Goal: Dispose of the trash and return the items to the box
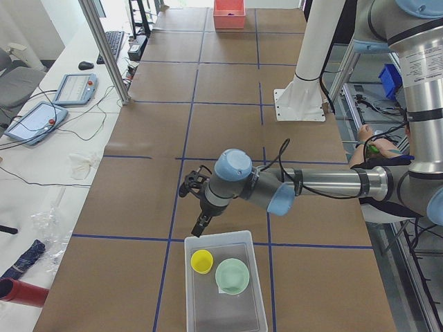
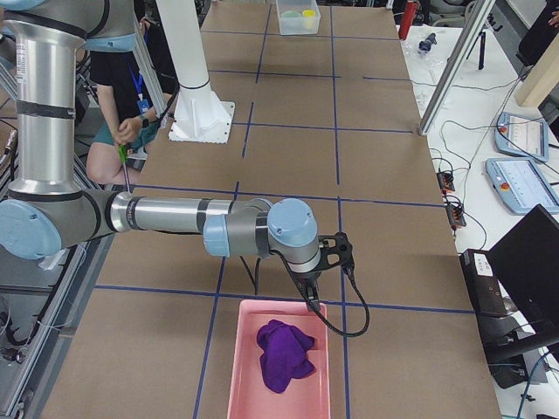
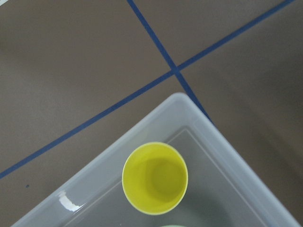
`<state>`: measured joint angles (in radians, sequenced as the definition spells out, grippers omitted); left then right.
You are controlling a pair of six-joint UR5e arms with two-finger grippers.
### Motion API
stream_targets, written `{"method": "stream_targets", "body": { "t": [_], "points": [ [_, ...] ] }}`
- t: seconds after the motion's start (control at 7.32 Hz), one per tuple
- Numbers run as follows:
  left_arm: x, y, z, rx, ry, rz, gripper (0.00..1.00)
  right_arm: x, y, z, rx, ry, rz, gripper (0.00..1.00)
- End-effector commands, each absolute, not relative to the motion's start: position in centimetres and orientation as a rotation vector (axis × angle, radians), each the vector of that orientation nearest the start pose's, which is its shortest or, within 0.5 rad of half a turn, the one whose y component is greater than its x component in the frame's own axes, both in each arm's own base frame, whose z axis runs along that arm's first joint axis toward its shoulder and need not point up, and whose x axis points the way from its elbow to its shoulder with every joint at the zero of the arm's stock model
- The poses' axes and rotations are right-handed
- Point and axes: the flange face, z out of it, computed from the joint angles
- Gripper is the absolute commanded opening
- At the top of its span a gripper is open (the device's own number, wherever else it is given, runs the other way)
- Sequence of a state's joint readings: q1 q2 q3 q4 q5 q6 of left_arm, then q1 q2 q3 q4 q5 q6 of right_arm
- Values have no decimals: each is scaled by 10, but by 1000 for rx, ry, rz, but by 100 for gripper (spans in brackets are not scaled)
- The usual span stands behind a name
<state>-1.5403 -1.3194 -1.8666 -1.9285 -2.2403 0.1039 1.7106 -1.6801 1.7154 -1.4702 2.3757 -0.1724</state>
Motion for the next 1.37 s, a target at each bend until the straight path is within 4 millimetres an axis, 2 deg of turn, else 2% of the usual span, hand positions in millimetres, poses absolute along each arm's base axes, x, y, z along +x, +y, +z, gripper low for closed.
{"method": "stream_targets", "body": {
  "t": [0.0, 0.14, 0.27, 0.41, 0.55, 0.68, 0.82, 1.23],
  "points": [
    [-53, -398, 624, 249, 741, 235, 100, 121, -430, 634, 236, -784, -75, 100],
    [-51, -388, 658, 196, 800, 218, 100, 109, -425, 643, 202, -792, -89, 100],
    [-50, -380, 666, 146, 799, 197, 100, 98, -420, 655, 158, -800, -89, 100],
    [-50, -379, 667, 86, 798, 172, 100, 96, -417, 658, 82, -811, -59, 100],
    [-50, -378, 655, 99, 798, 177, 100, 95, -420, 643, 88, -818, -64, 100],
    [-51, -378, 652, 110, 797, 182, 100, 94, -408, 641, 94, -806, -79, 100],
    [-50, -381, 658, 100, 794, 181, 100, 93, -408, 640, 94, -802, -84, 100],
    [-53, -384, 645, 130, 792, 185, 100, 85, -409, 640, 87, -806, -101, 100]
  ]
}}
